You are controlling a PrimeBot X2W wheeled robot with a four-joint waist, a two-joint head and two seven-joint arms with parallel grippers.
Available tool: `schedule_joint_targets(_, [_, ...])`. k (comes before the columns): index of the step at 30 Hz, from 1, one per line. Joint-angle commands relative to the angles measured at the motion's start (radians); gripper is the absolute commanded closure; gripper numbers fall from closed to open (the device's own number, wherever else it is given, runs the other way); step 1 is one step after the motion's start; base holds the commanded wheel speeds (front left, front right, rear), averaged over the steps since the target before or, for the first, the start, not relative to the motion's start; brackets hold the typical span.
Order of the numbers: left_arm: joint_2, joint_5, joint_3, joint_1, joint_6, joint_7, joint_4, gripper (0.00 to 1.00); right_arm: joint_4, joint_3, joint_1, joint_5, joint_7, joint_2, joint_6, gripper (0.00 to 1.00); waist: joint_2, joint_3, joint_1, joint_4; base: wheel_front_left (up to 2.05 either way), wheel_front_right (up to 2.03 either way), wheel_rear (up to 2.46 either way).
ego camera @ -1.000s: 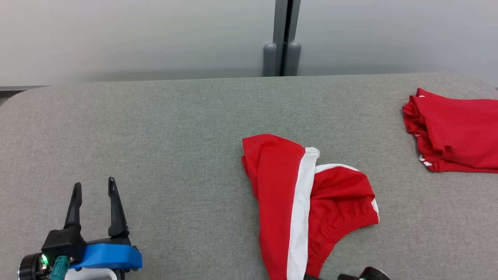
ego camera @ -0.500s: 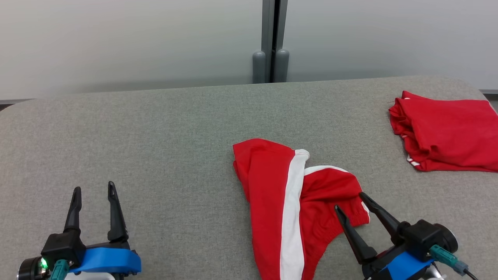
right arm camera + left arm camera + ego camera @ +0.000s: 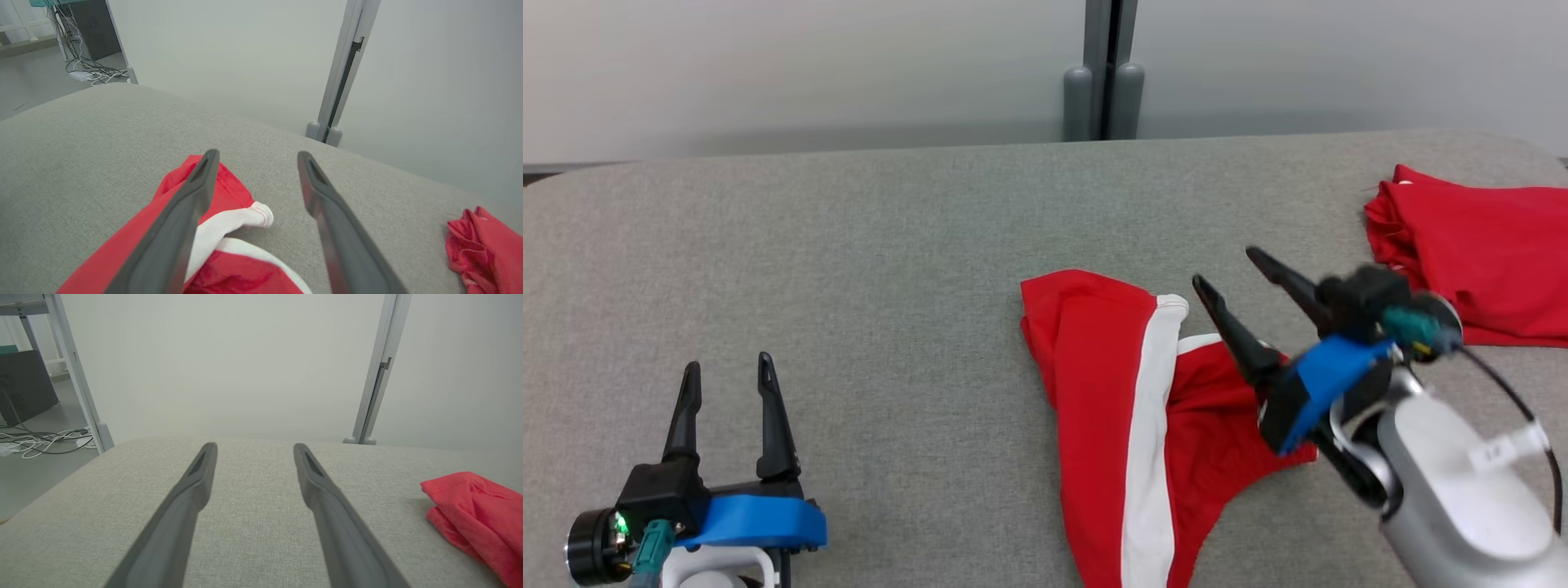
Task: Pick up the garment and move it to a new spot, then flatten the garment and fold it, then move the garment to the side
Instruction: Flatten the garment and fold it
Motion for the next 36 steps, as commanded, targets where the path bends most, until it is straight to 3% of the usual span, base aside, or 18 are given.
schedule_joint_targets(1, [-0.001,0.005,-0.005,-0.015,0.001,-0.003,0.002,0.0,0.014,0.005,-0.024,0.012,0.012,-0.007,0.0,0.0,0.0,0.01,-0.0001,0.01,0.0,0.0,0.0])
schedule_joint_targets(11, [-0.002,-0.008,-0.024,-0.06,0.004,-0.003,0.012,0.0,0.307,0.181,-0.302,0.161,0.229,-0.033,0.0,0.0,0.0,0.062,-0.0001,0.06,0.0,0.0,0.0])
schedule_joint_targets(24, [-0.003,-0.032,-0.074,-0.09,0.031,-0.003,0.008,0.0,0.535,0.308,-0.362,0.315,0.282,0.003,0.0,0.0,0.0,0.109,-0.0001,0.095,0.0,0.0,0.0])
schedule_joint_targets(25, [-0.003,-0.031,-0.073,-0.092,0.033,-0.003,0.008,0.0,0.546,0.316,-0.362,0.328,0.286,0.007,0.0,0.29,0.0,0.11,-0.0001,0.095,0.0,0.0,0.0])
schedule_joint_targets(26, [-0.003,-0.031,-0.074,-0.093,0.033,-0.003,0.01,0.0,0.556,0.327,-0.366,0.337,0.284,0.008,0.0,0.75,0.0,0.111,-0.0001,0.095,0.0,0.0,0.0])
schedule_joint_targets(27, [-0.003,-0.031,-0.074,-0.095,0.033,-0.003,0.011,0.0,0.564,0.336,-0.37,0.346,0.279,0.008,0.0,1.0,0.0,0.111,-0.0001,0.095,0.0,0.0,0.0])
schedule_joint_targets(36, [-0.003,-0.029,-0.065,-0.089,0.032,-0.003,0.017,0.0,0.556,0.351,-0.424,0.417,0.096,0.01,0.0,1.0,0.0,0.087,-0.0001,0.083,0.0,0.0,0.0])
